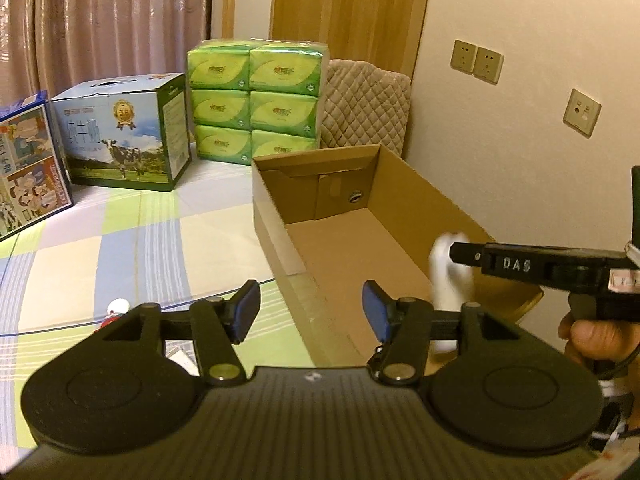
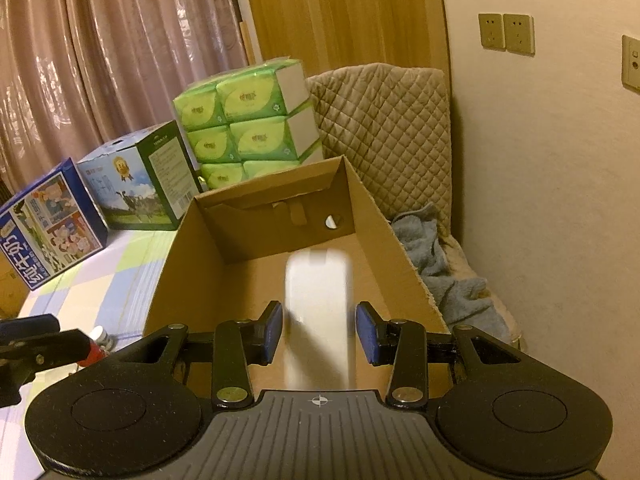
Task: Organize rigid objects
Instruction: 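Move both open tools back over the remaining table objects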
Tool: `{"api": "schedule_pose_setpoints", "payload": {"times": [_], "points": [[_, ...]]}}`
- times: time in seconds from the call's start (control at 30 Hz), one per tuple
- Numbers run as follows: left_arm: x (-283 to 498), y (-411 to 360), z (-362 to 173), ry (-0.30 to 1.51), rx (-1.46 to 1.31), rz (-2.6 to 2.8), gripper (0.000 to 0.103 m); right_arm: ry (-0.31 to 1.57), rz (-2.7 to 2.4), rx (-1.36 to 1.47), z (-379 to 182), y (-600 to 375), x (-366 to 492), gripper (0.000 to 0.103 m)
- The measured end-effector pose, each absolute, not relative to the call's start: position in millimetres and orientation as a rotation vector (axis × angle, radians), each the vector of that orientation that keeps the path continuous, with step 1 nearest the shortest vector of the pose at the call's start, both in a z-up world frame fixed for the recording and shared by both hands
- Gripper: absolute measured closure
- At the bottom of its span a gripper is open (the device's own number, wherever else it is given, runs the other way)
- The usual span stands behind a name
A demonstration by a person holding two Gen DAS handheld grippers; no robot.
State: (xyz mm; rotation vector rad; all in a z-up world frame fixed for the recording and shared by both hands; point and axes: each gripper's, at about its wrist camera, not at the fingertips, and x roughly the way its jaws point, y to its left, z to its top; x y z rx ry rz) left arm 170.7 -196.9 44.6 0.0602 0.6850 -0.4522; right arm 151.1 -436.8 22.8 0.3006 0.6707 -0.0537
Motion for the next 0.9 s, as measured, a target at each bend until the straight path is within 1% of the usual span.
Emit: {"api": "schedule_pose_setpoints", "payload": {"times": [0.03,0.1,0.37,0.63,0.9], "points": [[169,-194,44,0.686,0.057,-0.448,0.048,0.668,-0.053,0.308,23,-437,151,0.059],[167,-189,43,0.693,0.049,-0.437,0.048,0.654,-0.05,0.314,26,-437,149,0.057],[151,-156,37,0.717,0.036,-0.381,0.047,0.611,-0.048,0.305,51,-425,128,0.056],[124,-104,40,0.724,0.027,-0.296,0.045,0.568,0.028,0.297,78,-385,93,0.055],[90,-33,36,0.743,-0.005,-0.161,0.041,0.586,0.122,0.279,79,-336,67,0.053]]}}
